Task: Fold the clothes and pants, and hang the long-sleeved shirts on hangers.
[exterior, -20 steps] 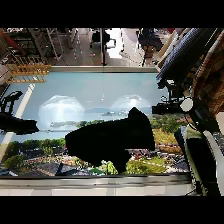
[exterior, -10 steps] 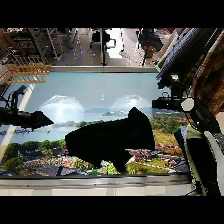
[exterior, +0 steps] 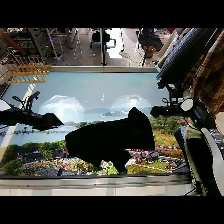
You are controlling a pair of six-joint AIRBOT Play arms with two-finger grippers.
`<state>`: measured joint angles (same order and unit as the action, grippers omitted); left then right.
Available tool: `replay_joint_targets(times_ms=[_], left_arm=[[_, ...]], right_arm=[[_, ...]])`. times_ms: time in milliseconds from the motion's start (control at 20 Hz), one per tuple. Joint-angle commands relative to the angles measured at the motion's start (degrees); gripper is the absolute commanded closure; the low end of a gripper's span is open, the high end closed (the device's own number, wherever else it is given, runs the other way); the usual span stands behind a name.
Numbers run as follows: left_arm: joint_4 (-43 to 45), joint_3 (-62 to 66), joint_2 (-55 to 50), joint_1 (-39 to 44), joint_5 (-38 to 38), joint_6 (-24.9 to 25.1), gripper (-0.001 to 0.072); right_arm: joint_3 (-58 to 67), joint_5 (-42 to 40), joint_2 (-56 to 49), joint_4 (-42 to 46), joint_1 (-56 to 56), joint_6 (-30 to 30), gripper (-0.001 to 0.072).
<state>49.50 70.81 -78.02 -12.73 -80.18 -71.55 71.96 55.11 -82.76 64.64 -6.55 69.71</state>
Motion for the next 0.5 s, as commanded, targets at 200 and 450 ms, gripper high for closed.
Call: replay_joint_targets(times_ms=[200, 450], left_arm=[[4.17, 0.0, -14.27, -0.46, 3.5, 1.27, 0.0098], [7.43, 0.0, -20.57, 0.98, 4.44, 0.85, 0.0097]], right_arm=[[13.51, 11.17, -19.26, -15.72, -5.84, -10.8, 0.0156], [24.37, 10.91, -28.81, -9.84, -2.1, -7.19, 0.0129]])
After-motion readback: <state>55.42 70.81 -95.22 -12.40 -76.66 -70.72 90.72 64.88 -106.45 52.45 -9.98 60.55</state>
